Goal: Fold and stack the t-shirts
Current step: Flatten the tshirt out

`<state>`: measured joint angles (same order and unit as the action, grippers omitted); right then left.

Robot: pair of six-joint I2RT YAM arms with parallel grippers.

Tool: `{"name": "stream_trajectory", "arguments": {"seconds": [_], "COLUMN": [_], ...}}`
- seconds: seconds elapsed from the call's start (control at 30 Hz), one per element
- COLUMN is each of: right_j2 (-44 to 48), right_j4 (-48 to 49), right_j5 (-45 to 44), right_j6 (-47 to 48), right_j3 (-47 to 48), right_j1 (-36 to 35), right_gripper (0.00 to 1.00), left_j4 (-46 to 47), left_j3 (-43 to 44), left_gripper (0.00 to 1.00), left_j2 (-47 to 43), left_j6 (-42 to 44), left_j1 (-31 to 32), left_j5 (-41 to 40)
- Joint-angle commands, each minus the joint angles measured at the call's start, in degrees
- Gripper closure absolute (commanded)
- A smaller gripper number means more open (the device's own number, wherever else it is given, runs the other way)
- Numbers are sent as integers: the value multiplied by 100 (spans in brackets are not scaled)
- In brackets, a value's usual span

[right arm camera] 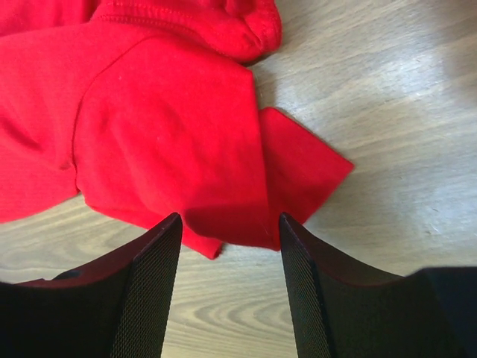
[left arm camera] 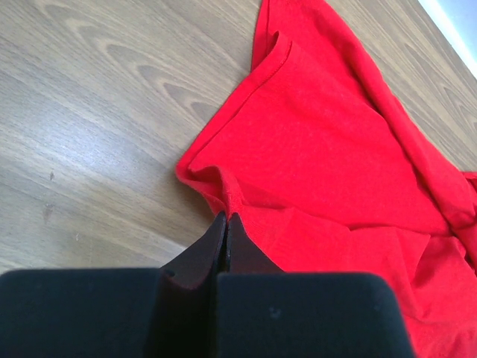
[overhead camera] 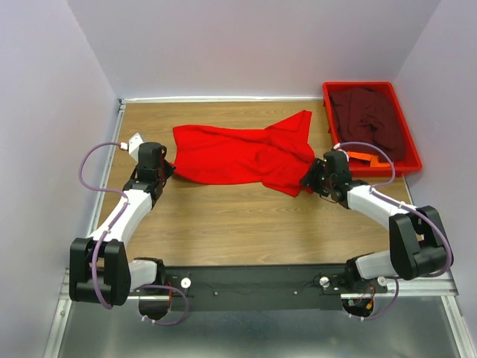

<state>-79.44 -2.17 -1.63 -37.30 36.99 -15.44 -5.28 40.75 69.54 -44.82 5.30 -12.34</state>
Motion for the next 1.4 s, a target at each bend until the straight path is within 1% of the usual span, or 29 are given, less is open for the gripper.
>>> {"name": "stream_trajectory", "arguments": {"seconds": [0.0, 0.1, 0.13, 0.2, 0.23, 0.3, 0.33, 0.4, 0.47, 0.5, 0.57, 0.6, 0.67, 0.7, 0.73, 0.8, 0.83, 0.93, 0.97, 1.07, 1.2, 1.37], "right_j2": [-133, -300, -361, -379, -345, -257, -178, 59, 218, 358, 473, 578, 649, 666, 667, 640, 631, 701, 789, 956, 1211, 1124], "right_j4": [428, 534, 560, 587, 587, 578, 578, 560, 376, 280, -115, -325, -520, -721, -810, -977, -1161, -1381, -1426, -1540, -1795, -1980], "right_j5": [128, 128, 328, 347, 330, 295, 277, 286, 286, 268, 189, 189, 41, -4, -65, -153, -284, -347, -364, -303, -172, -57], "right_j6": [-234, -304, -322, -401, -418, -462, -462, -436, -384, -322, -226, -129, -15, 108, 170, 284, 363, 460, 469, 566, 689, 847], "right_j3": [-52, 18, 45, 54, 80, 106, 132, 290, 536, 902, 1308, 1798, 2310, 2565, 3124, 3620, 4144, 4754, 5130, 5589, 6528, 7207], "right_j1": [-29, -38, -38, -29, -38, -29, -38, -29, -29, -38, -29, -29, -29, -29, -29, -29, -20, -20, -29, -29, -29, -29], "right_gripper": [39, 45, 51, 58, 66, 75, 88, 99, 100, 100, 100, 100, 100, 99, 100, 100, 100, 100, 100, 100, 100, 100], "left_j4": [80, 71, 80, 71, 80, 80, 71, 10, -122, -166, -289, -342, -517, -588, -710, -843, -930, -1019, -1054, -1063, -1063, -827], "left_j3": [38, 56, 56, 64, 73, 82, 99, 161, 310, 450, 644, 888, 1214, 1573, 1768, 2163, 2513, 3085, 3201, 3570, 3975, 4309], "left_gripper": [100, 100, 100, 100, 100, 100, 100, 100, 100, 100, 100, 100, 100, 100, 100, 100, 100, 100, 100, 100, 100, 100], "left_j2": [-81, -72, -63, -63, -54, -46, -54, -80, -133, -212, -291, -361, -406, -449, -467, -529, -633, -914, -1003, -1398, -1864, -2041], "left_j6": [26, 17, 17, 17, 17, 26, 34, 61, 78, 70, 78, 70, 122, 140, 210, 263, 298, 386, 412, 535, 658, 728], "left_j1": [-47, -47, -47, -47, -47, -47, -47, -47, -47, -47, -55, -55, -55, -55, -55, -55, -55, -55, -55, -55, -55, -55], "left_j5": [56, 47, 47, 30, 12, -5, -5, -40, -137, -163, -181, -216, -295, -322, -357, -488, -524, -691, -769, -858, -954, -981]}}
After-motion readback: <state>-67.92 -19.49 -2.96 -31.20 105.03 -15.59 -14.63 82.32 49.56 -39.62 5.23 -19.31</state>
